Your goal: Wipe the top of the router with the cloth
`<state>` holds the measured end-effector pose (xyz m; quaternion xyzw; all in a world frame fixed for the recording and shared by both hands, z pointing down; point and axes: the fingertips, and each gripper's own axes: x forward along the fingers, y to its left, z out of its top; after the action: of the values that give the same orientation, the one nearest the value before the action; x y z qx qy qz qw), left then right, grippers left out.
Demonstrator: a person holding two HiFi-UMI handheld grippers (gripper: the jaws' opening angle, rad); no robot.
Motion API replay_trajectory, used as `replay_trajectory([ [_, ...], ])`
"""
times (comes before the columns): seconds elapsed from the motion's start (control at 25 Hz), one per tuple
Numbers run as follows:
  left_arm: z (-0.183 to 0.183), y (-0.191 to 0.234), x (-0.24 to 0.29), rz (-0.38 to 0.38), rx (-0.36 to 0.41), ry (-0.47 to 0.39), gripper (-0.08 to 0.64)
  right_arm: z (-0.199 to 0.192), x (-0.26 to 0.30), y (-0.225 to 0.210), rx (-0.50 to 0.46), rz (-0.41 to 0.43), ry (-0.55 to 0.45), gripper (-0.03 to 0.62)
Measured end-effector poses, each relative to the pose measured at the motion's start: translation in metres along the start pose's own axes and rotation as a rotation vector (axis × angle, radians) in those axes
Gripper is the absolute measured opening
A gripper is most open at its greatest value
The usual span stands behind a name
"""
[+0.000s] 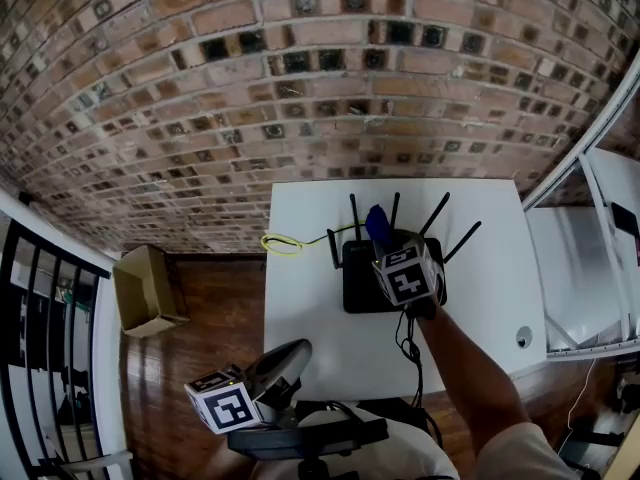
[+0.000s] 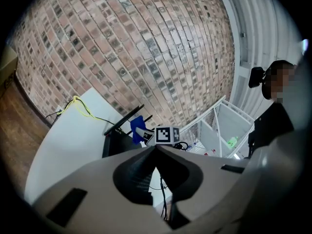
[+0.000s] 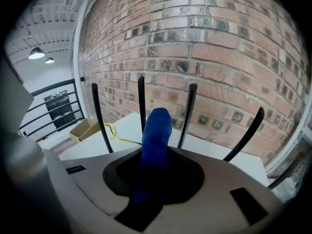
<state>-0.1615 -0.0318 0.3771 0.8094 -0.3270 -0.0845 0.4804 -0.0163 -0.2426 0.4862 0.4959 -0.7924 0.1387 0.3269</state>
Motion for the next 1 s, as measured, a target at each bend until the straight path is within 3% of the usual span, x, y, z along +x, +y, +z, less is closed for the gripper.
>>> replay_trajectory([
  [0.44, -0.006, -0.009, 0.013, -0.028, 0.008, 0.026, 0.018, 0.075, -0.045, -0.012, 0.009, -0.037, -0.194, 0.104],
  [1.0, -0.008, -0.009, 0.014, 0.002, 0.015, 0.029, 0.018, 0.033, -0.02, -0.032, 0.113, -0.056, -0.101, 0.103],
])
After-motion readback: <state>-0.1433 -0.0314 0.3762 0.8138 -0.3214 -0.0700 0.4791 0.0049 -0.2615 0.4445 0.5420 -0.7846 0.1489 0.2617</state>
